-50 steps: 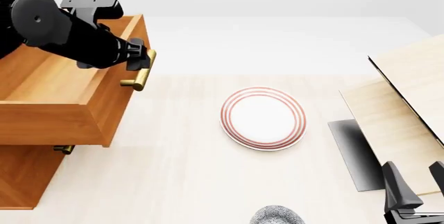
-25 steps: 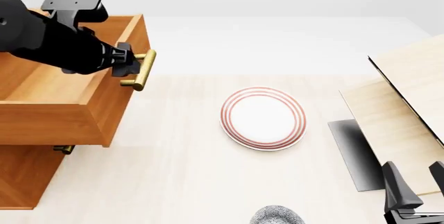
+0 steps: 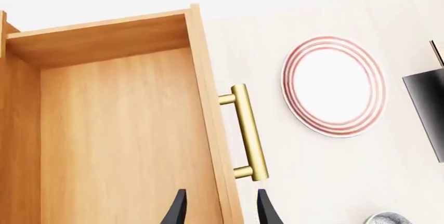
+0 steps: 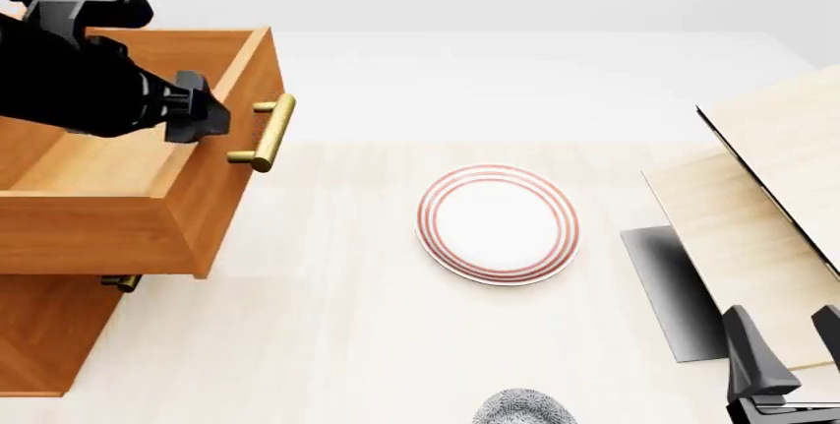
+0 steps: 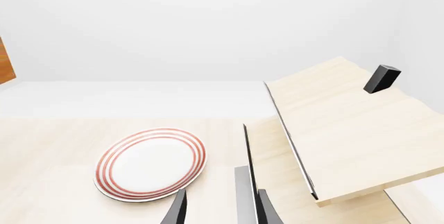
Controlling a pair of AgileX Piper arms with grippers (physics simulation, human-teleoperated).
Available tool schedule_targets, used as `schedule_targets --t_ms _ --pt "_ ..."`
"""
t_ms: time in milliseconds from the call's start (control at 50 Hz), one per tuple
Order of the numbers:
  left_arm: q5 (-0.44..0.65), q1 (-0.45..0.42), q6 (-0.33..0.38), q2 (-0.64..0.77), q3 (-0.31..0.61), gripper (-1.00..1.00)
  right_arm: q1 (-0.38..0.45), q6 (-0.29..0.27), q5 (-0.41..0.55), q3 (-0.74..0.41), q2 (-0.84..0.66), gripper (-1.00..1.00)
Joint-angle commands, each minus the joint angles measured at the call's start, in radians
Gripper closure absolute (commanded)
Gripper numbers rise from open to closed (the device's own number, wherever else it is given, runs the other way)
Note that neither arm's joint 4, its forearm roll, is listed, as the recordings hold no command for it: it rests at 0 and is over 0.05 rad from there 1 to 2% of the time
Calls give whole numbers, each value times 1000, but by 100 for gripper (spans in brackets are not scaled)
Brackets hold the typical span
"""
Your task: Open the top drawer of the cabinet and put the bowl in it.
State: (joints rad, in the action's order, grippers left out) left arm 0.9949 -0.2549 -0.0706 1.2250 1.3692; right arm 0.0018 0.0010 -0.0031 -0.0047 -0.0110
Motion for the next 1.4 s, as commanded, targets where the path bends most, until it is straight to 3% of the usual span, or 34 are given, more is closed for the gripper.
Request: schedule_targets --t_ms 20,440,620,640,680,780,820,960,1240,1400 --pt "31 -1 24 -42 14 -100 0 0 1 1 2 -100" --pt "39 -55 58 -101 -7 -100 0 -1 1 1 2 -100" --pt "13 -93 161 -137 -47 -100 -1 0 1 1 2 -100" --pt "12 -96 144 -140 -48 -100 -1 0 1 1 2 -100" --pt "8 -80 191 -161 -68 -100 0 0 1 1 2 -100" --pt "6 -98 166 -174 -77 -100 0 0 1 1 2 -100" --pt "12 -95 196 -185 -87 -100 -1 0 1 1 2 -100" --pt "9 -130 197 -196 -89 -100 -1 0 1 1 1 -100" --pt "-66 -239 125 -169 -118 -100 -1 0 1 1 2 -100" --pt "-106 -283 125 -156 -146 -100 -1 0 1 1 1 -100"
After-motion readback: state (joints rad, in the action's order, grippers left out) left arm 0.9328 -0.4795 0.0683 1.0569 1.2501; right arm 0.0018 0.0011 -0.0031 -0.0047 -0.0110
